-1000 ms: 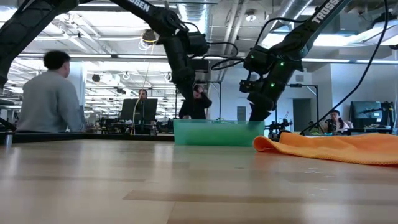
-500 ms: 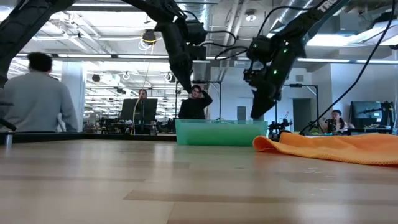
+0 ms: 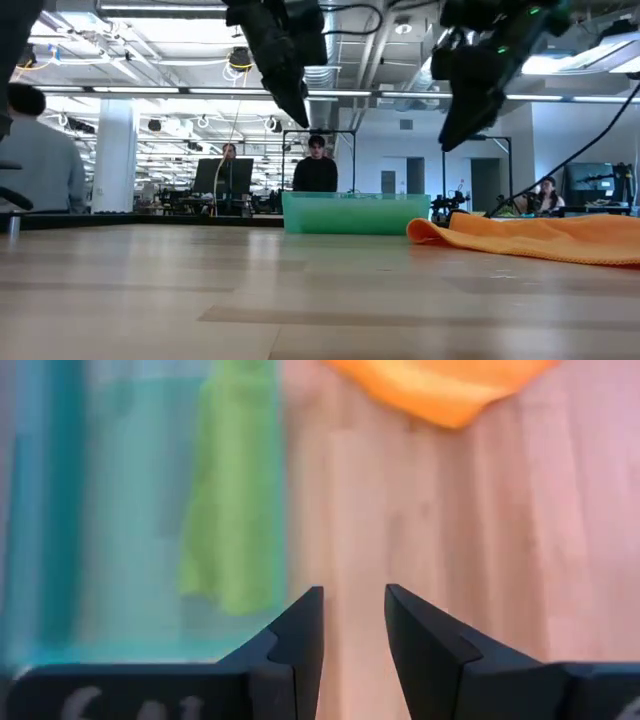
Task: Roll microfiber towels into tight, uniform cylinder then place into a basket
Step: Fold the yellow microfiber towel
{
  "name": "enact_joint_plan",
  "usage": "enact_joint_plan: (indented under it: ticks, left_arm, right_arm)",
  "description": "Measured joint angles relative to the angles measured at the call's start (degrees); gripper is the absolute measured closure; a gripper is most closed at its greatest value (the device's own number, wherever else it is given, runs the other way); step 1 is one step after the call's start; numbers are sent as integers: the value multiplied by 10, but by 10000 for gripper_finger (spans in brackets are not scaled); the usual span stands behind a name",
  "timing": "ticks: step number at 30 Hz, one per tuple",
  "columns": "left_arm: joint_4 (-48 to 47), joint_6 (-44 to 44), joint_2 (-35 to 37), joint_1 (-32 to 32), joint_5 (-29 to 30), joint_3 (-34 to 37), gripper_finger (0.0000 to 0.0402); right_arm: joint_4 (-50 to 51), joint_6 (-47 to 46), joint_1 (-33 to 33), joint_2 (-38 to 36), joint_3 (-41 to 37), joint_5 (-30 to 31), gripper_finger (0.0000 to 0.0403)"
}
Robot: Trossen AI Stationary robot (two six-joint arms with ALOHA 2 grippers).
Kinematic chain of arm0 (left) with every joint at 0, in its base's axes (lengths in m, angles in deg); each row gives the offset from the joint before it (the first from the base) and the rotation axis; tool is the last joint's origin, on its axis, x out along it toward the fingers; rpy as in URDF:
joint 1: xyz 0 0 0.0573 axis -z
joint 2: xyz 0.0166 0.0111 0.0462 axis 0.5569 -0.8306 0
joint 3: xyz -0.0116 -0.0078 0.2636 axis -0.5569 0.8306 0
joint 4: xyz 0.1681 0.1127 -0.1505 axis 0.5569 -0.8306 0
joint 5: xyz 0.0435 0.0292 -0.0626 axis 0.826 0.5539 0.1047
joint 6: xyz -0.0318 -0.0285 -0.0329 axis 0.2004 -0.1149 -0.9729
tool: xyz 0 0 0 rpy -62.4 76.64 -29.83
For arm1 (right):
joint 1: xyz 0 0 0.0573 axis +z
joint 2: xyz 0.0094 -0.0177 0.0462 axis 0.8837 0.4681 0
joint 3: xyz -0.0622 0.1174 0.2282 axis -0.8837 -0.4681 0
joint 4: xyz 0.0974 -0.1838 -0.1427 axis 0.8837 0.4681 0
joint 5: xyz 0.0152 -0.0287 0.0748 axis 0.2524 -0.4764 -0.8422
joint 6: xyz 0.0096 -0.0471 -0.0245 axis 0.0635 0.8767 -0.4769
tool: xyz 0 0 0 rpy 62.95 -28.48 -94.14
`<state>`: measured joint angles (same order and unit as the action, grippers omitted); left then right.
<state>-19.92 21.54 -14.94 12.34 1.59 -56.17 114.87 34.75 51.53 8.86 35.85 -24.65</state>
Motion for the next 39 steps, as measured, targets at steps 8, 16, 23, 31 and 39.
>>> enact_joint_plan:
  ticks: [8,16,23,31,39]
  left_arm:
    - [277,-48,37,112,24,193,304]
    - [503,-56,2,197,52,292,304]
    - [525,-96,-32,261,113,292,304]
    - [548,-81,-56,319,175,289,304]
    - [520,-105,-61,328,183,289,304]
  right_arm:
    - [-36,-175,179,-36,-74,153,203]
    - [-50,-256,266,-18,-79,278,214]
    - [-77,-267,298,-18,-78,284,224]
    - [-129,-211,318,-12,-77,284,227]
    - [-183,-184,329,76,-78,283,227]
